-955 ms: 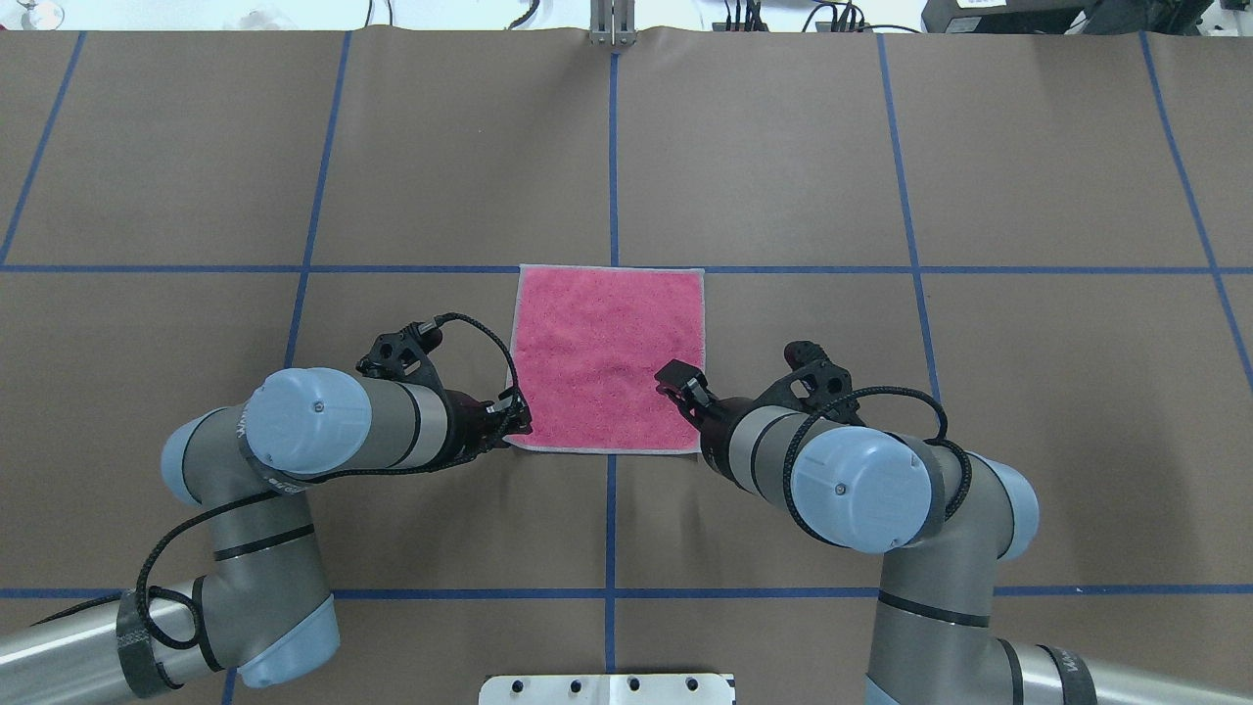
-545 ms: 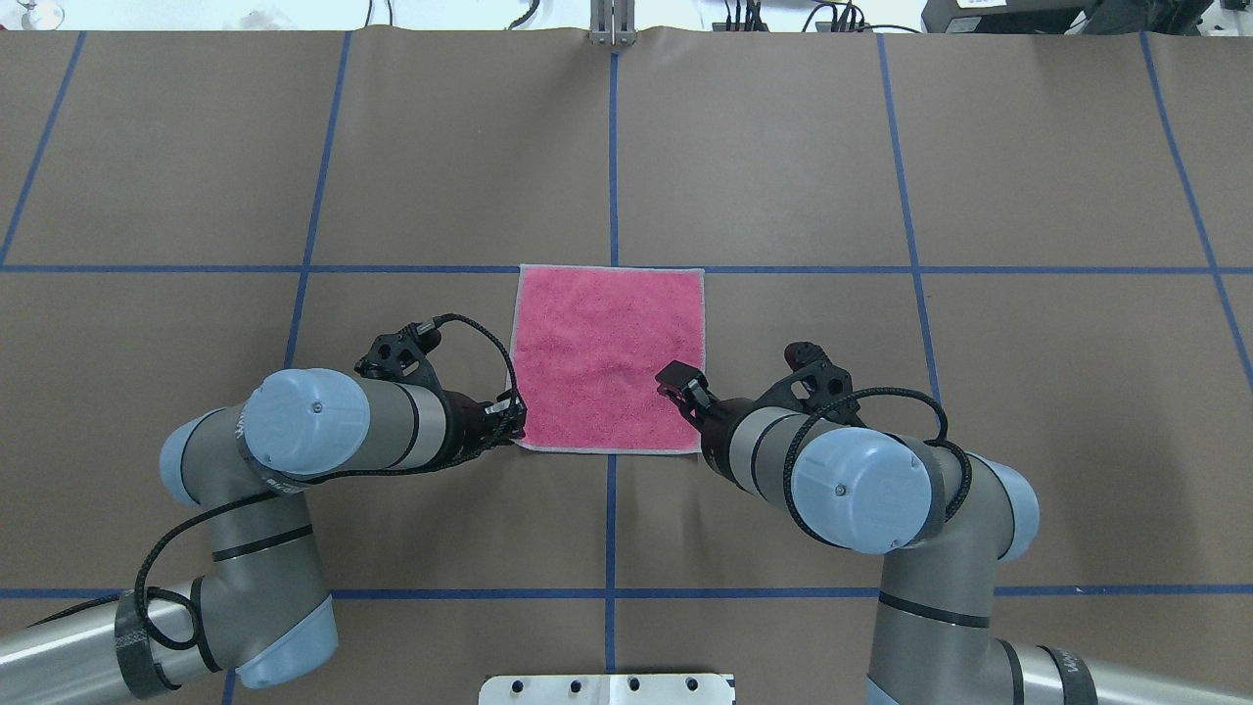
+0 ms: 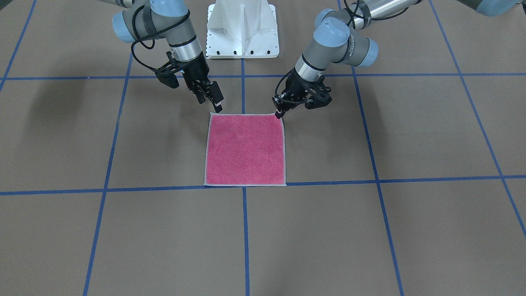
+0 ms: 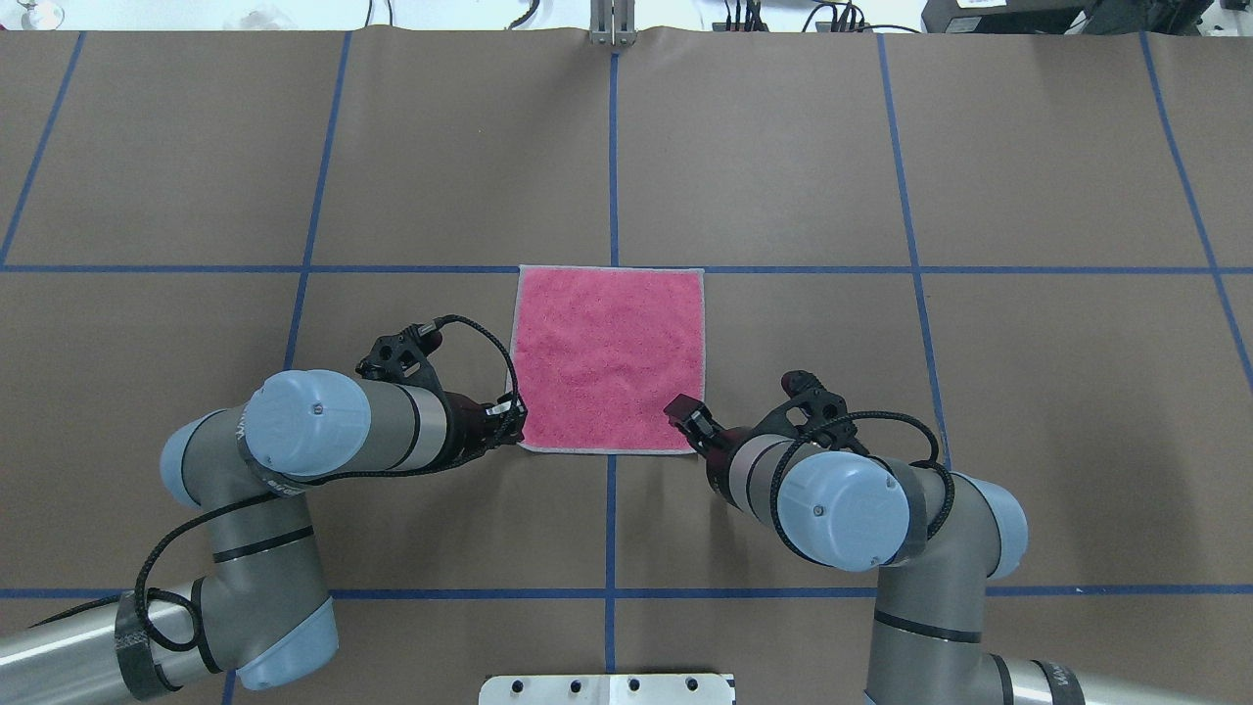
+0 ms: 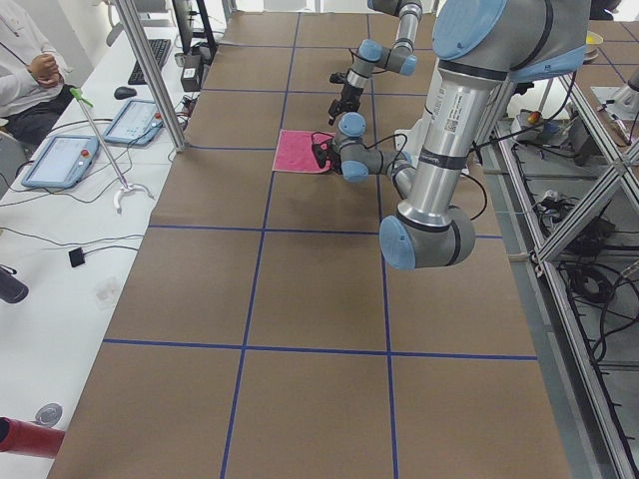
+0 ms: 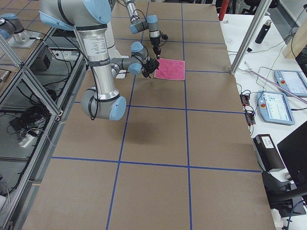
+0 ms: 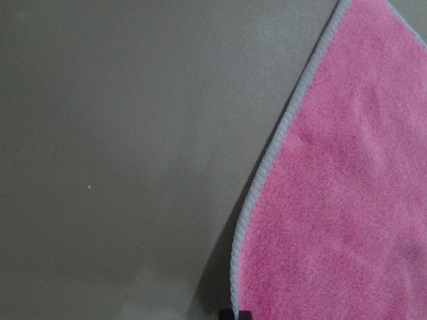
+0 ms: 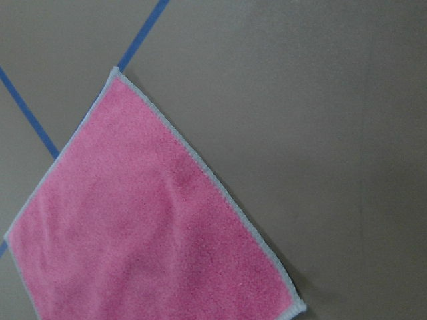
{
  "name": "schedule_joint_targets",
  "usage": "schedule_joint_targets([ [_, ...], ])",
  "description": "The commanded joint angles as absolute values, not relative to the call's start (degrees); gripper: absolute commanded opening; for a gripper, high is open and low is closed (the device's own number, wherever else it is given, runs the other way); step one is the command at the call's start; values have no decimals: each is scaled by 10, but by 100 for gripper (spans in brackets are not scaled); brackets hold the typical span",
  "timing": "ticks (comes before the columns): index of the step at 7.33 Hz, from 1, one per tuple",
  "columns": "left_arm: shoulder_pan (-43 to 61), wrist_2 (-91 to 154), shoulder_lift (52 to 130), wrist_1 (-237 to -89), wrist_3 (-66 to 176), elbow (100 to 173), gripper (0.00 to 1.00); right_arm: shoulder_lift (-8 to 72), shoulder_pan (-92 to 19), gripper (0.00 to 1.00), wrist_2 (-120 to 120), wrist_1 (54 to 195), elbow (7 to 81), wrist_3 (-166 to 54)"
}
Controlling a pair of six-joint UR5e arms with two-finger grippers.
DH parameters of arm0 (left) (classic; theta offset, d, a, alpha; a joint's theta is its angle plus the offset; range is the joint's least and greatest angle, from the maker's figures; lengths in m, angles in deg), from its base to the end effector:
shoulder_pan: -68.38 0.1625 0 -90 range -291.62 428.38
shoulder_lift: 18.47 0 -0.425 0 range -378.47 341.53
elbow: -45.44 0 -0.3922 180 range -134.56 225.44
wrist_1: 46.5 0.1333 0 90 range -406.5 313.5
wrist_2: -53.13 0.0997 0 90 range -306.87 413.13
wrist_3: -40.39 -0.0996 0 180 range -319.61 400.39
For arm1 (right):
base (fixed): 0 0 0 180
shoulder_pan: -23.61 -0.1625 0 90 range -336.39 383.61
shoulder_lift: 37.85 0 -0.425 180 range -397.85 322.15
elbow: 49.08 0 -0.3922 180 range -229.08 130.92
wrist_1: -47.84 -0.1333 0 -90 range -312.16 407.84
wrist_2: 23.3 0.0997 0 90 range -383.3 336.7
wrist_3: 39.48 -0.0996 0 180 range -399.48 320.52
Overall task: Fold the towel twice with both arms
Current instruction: 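Adjust the right gripper's grip on its near towel corner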
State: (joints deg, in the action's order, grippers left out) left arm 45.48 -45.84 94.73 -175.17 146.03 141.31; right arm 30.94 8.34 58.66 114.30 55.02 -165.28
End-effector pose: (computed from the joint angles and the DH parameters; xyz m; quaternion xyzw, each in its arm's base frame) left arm 0.5428 -0.3572 0.3076 -0.0296 0.5586 -0.2320 0.7958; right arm -0.5495 -0.3026 0.2977 -0.0272 -0.4931 0.4056 0.7691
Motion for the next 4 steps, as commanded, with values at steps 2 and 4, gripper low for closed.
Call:
schedule_joint_targets([
  [2,455,-458,948,-1752,1460,1413,0,306,89,87,585,1148,533,-1651],
  [4,454,-458,948,-1752,1460,1413,0,295,88,53,584,1144,535,-1658],
])
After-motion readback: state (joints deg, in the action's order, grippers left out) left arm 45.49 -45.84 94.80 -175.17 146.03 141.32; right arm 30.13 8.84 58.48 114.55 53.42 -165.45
